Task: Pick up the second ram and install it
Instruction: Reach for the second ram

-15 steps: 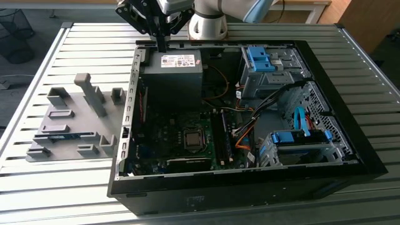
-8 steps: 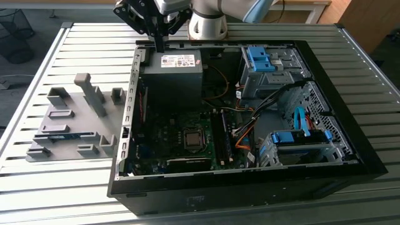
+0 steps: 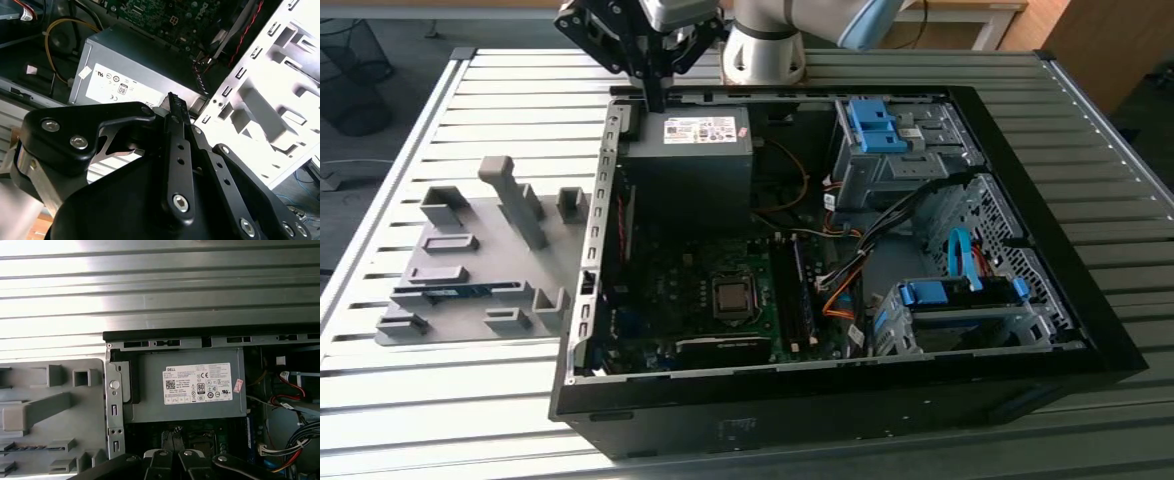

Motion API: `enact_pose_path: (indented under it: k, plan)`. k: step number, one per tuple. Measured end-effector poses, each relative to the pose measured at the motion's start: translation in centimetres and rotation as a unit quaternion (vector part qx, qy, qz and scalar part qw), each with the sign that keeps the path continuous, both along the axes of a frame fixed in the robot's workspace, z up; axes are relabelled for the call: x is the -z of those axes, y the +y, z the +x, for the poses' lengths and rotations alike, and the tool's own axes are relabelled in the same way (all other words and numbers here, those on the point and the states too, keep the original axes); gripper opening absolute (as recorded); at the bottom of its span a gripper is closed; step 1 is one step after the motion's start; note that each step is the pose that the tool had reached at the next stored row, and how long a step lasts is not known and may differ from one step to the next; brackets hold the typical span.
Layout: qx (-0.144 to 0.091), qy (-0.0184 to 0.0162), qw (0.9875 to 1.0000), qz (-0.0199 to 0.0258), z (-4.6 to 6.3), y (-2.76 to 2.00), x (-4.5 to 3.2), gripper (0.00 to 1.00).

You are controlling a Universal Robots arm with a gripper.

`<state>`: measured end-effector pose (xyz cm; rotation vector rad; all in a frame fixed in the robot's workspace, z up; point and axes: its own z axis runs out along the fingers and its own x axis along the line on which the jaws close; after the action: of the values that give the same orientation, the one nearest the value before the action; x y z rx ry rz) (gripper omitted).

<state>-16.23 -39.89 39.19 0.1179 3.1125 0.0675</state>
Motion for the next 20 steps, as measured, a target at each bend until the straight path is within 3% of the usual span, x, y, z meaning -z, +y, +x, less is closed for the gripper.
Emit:
enact_pose_path:
  k: [20]
  plan:
    - [0.0,0.0,1.0,0.0,-1.9,0.0,0.04,0.11]
